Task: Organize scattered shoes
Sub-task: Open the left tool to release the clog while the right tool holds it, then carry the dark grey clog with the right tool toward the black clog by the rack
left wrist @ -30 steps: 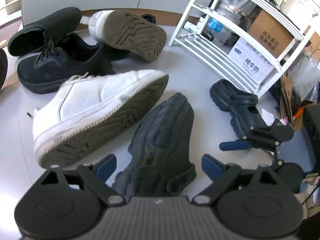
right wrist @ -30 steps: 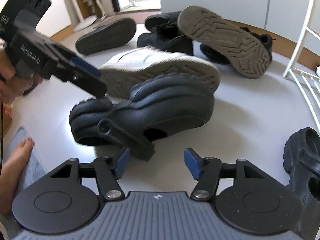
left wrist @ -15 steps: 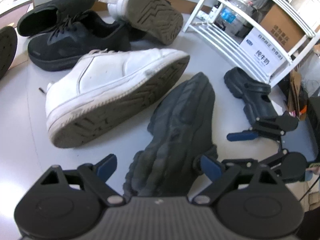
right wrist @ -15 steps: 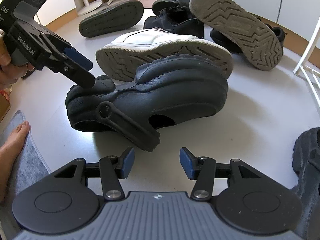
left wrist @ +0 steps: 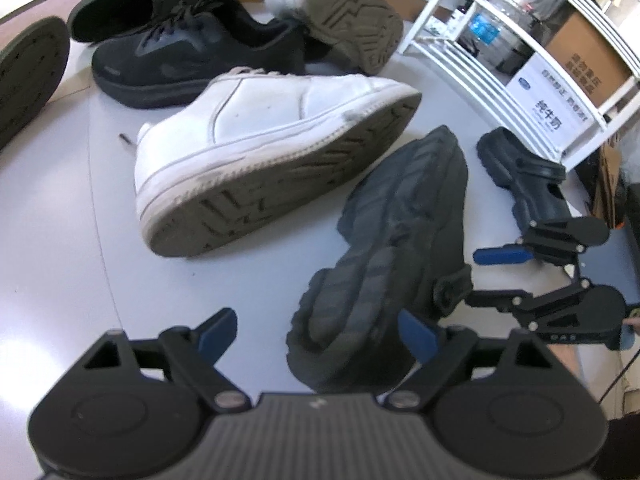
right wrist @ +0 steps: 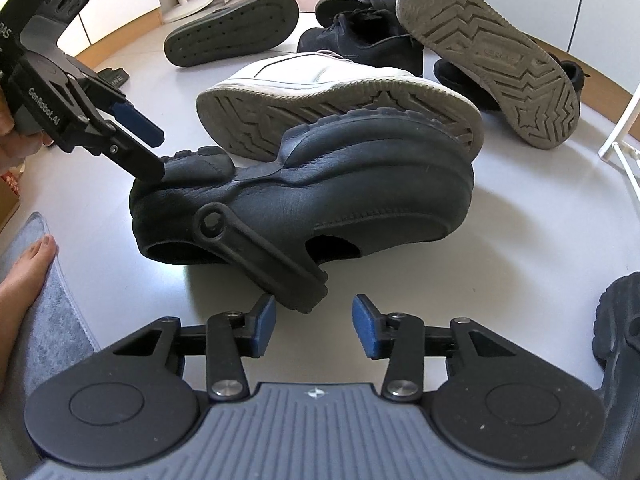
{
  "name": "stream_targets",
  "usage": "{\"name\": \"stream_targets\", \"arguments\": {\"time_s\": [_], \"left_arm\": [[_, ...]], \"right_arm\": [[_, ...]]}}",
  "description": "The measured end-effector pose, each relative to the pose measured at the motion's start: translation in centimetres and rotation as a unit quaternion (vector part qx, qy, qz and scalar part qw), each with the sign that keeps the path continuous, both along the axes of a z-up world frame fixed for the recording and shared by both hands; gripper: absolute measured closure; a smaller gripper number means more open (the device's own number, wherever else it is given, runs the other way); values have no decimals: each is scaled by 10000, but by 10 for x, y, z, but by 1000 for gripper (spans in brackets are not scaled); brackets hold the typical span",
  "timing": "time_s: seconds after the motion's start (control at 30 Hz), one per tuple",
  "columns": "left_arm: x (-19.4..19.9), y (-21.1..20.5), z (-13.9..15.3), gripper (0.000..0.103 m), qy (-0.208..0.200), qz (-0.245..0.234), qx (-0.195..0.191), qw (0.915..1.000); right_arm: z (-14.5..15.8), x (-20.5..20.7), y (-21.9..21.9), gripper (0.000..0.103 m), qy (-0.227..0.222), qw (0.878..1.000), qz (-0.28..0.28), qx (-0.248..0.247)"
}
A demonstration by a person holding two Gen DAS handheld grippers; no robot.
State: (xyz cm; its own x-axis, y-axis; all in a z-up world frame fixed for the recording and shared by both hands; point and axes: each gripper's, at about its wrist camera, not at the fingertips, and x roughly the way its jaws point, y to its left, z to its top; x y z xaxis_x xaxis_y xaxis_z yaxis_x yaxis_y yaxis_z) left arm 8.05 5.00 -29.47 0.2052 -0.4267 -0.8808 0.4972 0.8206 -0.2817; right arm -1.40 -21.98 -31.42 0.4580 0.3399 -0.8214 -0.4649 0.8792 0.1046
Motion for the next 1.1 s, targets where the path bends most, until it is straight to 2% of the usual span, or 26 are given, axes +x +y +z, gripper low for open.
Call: {"name": "stream_targets", "arguments": {"time_s": [0.27,0.5,0.6,0.7,1.1], "left_arm": [[-2,4,1,15,5,-31,32,10000],[-5,8,3,25,-27,49,-87,9999],[-5,7,6,26,-79,72,-125,9999],[-3,7,7,26,-64,111,-164,9998],[3,15,11,26,-122,327,-180,9992]], "right_arm": [[-11,7,5,57,1,9998,186,-52],[-21,16,13,57,-33,9995,323,12],[-24,18,15,57,-44,9993,375,40],[-23,19,18,61,-145,9986,512,-50],[-7,19,19,68,-388,9982,453,115]]}}
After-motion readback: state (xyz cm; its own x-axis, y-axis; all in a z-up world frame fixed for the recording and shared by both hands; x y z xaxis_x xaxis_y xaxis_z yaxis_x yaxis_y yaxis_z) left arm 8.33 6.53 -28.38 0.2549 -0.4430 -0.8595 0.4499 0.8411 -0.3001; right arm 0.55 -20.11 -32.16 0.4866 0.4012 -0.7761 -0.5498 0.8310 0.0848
